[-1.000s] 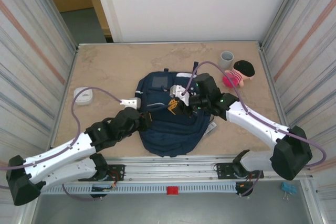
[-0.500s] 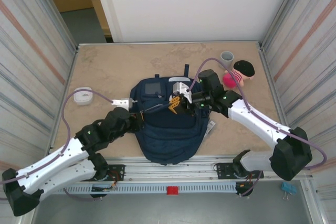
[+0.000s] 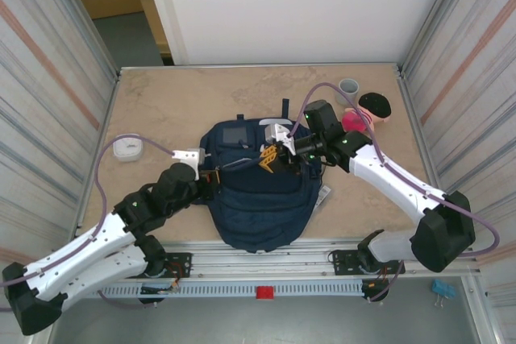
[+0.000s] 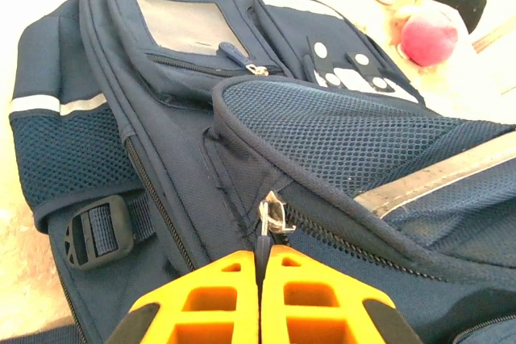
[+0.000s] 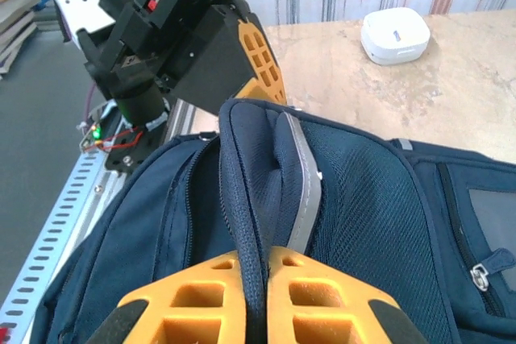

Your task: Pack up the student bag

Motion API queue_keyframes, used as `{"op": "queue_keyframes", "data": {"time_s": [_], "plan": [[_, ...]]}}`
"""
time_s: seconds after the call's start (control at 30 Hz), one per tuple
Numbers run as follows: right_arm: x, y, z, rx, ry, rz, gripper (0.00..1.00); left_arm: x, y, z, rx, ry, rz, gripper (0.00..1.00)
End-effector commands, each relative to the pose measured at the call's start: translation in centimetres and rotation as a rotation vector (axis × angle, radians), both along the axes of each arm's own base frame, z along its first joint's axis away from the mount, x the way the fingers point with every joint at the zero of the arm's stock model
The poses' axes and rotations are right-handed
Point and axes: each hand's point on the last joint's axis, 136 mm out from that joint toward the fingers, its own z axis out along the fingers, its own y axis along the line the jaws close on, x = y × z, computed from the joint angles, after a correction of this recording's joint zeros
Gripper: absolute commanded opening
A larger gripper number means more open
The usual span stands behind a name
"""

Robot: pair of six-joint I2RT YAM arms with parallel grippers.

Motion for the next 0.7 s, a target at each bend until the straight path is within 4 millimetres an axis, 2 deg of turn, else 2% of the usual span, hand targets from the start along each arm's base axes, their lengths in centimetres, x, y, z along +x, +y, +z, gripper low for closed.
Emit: {"op": "queue_keyframes", "data": {"time_s": [0.0, 0.1, 0.2, 0.27, 0.33, 0.4, 0.5, 0.57, 0.67], "plan": [[-2.7, 0.1, 7.2, 0.208, -0.104, 0.198, 0.0, 1.2, 3.5, -3.3, 0.124, 0.044, 0.122, 0.0], [-2.5, 0.1, 7.2, 0.205, -0.103, 0.226, 0.0, 1.8, 3.2, -3.3, 0.103, 0.033, 0.095, 0.0], [-0.4, 0.9, 5.8, 0.123, -0.124, 0.136, 0.0, 2.1, 2.6, -3.0, 0.073, 0.017, 0.064, 0.09], [1.2, 1.2, 4.7, 0.071, -0.145, 0.078, 0.0, 2.2, 2.3, -2.7, 0.058, 0.013, 0.056, 0.21], [1.7, 1.5, 4.2, 0.054, -0.157, 0.078, 0.0, 2.1, 2.3, -2.3, 0.048, 0.018, 0.063, 0.33], [2.2, 2.0, 3.7, 0.038, -0.173, 0.091, 0.0, 2.1, 2.7, -1.9, 0.043, 0.022, 0.091, 0.43], [2.6, 2.9, 2.4, -0.029, -0.197, 0.112, 0.0, 2.3, 3.8, -1.0, 0.046, 0.011, 0.152, 0.51], [2.8, 3.4, 1.9, -0.055, -0.195, 0.136, 0.0, 2.4, 4.4, -0.5, 0.053, -0.006, 0.18, 0.56], [3.2, 4.5, 1.8, -0.042, -0.189, 0.18, 0.0, 2.5, 5.4, 0.1, 0.064, -0.03, 0.221, 0.58]]}}
